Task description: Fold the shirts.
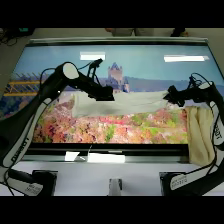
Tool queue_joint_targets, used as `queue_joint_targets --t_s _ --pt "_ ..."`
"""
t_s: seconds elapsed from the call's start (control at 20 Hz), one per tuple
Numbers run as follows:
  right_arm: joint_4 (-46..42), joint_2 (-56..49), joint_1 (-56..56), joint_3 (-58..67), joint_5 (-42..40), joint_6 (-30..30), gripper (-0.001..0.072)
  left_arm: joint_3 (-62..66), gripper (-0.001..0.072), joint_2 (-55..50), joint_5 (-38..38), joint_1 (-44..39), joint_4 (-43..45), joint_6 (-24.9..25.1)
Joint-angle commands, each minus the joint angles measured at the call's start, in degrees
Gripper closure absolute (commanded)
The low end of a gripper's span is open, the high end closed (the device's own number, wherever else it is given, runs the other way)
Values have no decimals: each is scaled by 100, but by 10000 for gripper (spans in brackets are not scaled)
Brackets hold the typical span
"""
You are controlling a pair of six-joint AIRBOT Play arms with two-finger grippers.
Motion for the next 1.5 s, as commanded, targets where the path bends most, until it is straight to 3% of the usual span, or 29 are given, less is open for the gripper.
queue_joint_targets --t_s 0.0,0.15,0.35,0.7,0.9,0.95,1.0,1.25,1.45 --pt "175 599 -4 7 435 -278 690 4 667 -505 774 -439 -461 -101" --pt "170 1370 -4 7 1298 -289 691 4 675 -892 1856 -820 -1259 -101" --pt "170 2581 -4 7 1991 -297 690 7 676 -1266 2736 -1056 -2118 -105" --pt "247 4507 -4 7 2424 232 690 7 676 -1606 2944 -1366 -2540 -361" --pt "96 4760 -4 7 2546 448 690 7 676 -1606 3193 -1665 -2640 -313" --pt "4 4710 -4 7 2614 452 690 7 678 -1530 3123 -1596 -2627 -35" --pt "-81 4642 -4 7 2673 452 690 7 678 -1403 3016 -1488 -2546 256" --pt "-160 4035 470 7 2326 466 690 7 679 -2 2159 -584 -562 313" --pt "-160 3147 1963 7 894 741 689 7 678 1344 1368 306 483 310"
